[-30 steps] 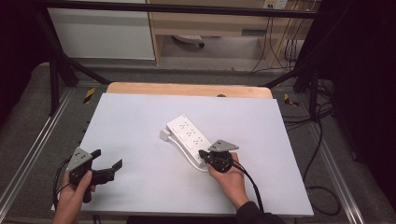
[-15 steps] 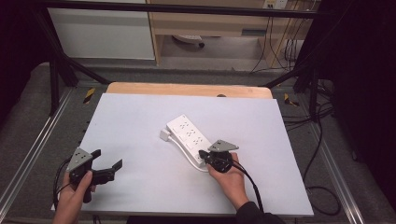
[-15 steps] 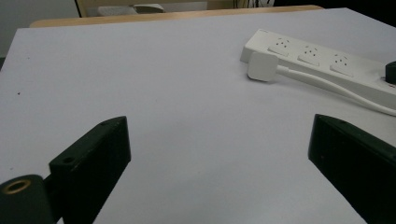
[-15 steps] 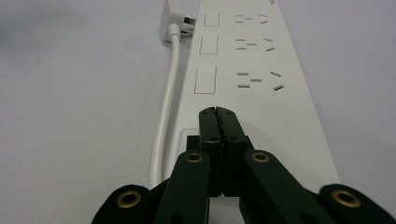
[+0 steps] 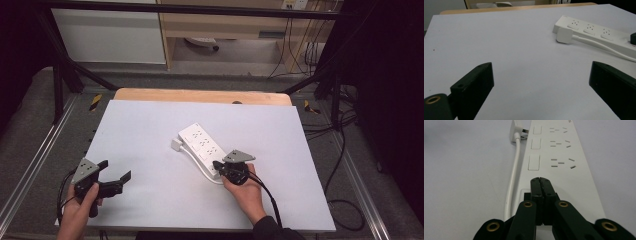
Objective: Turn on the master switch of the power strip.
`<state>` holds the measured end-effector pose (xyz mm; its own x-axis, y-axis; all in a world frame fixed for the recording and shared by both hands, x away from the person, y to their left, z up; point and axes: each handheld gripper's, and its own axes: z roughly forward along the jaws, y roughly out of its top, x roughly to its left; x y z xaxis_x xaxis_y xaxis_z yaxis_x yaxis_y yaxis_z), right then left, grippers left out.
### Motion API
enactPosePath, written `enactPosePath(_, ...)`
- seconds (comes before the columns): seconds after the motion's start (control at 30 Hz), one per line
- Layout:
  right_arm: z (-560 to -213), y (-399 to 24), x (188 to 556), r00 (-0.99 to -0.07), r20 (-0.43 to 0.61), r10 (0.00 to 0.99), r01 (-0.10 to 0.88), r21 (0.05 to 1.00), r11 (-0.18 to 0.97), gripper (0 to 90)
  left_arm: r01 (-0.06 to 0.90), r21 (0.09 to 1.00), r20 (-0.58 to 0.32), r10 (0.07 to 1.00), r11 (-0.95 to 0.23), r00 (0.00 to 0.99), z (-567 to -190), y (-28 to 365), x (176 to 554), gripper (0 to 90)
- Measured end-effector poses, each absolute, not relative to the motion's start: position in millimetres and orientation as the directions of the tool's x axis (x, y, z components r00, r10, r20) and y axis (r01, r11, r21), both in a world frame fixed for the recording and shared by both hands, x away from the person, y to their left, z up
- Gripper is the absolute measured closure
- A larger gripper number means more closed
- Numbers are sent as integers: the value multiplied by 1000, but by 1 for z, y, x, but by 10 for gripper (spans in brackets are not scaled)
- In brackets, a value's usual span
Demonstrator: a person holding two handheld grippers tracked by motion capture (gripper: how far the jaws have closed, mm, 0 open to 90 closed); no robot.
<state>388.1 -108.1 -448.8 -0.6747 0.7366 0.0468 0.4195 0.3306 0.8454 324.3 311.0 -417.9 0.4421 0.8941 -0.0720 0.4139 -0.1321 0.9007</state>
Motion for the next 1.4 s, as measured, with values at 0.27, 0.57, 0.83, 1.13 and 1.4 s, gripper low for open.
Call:
enactPosePath(0.27, -449, -108, 388, -676, 38, 736, 414, 846, 336, 900, 414, 900, -70, 893, -135, 444, -418, 311, 324, 57)
enactPosePath(0.57, -449, -107, 388, -676, 38, 736, 414, 845, 337, 900, 414, 900, -69, 893, -136, 445, -418, 311, 324, 56)
enactPosePath(0.83, -448, -106, 387, -675, 23, 738, 410, 842, 349, 900, 415, 900, -69, 893, -137, 444, -418, 310, 324, 57)
enactPosePath(1.13, -447, -104, 386, -673, 5, 739, 412, 832, 370, 900, 416, 899, -69, 894, -138, 444, -418, 310, 324, 57)
enactPosePath(1.4, -447, -105, 386, -674, 9, 739, 414, 833, 368, 900, 415, 899, -68, 893, -138, 444, -418, 310, 324, 57)
